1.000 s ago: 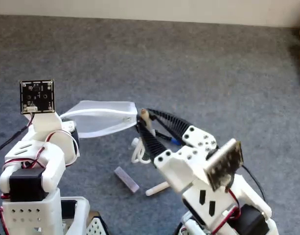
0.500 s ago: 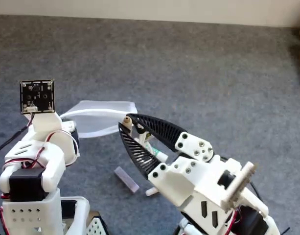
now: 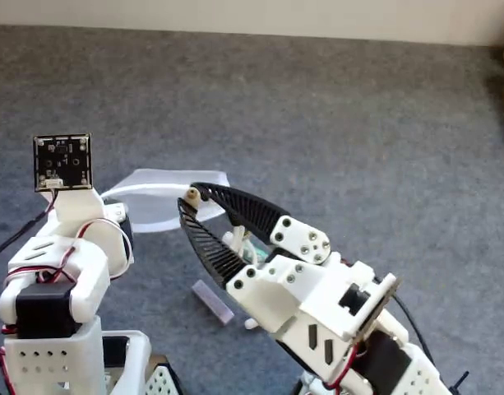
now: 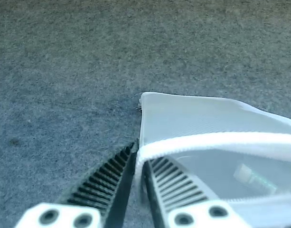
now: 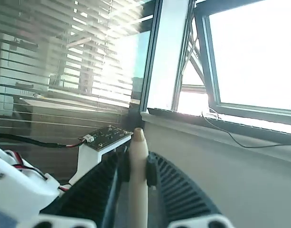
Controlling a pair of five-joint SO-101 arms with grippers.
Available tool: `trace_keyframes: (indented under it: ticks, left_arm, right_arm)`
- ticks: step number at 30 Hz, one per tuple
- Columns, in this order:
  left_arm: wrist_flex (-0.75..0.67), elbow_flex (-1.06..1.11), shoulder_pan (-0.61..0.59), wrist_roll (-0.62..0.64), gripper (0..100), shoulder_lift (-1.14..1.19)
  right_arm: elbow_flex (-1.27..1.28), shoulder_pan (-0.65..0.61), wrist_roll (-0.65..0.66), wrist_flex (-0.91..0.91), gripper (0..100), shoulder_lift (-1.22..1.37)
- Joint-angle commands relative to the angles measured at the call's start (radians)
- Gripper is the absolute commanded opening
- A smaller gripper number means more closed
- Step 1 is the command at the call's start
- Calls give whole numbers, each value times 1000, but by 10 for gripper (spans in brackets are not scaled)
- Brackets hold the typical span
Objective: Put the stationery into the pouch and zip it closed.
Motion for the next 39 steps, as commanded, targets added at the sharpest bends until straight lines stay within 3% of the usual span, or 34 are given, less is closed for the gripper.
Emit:
trace_keyframes:
  ticks: [1, 6, 26, 32, 39]
  left_arm:
    - [-2, -45, -15, 6, 11, 21]
    - [-2, -45, -15, 6, 11, 21]
    - [-2, -45, -15, 6, 11, 21]
    - [-2, -45, -15, 6, 11, 21]
    - [-3, -45, -15, 6, 11, 21]
  right_arm:
    - [22, -4, 101, -124, 5, -12]
    - [116, -4, 163, -245, 5, -12]
    - [294, -2, 173, -243, 11, -13]
    - [294, -1, 173, -242, 150, -18]
    - [294, -1, 173, -242, 155, -18]
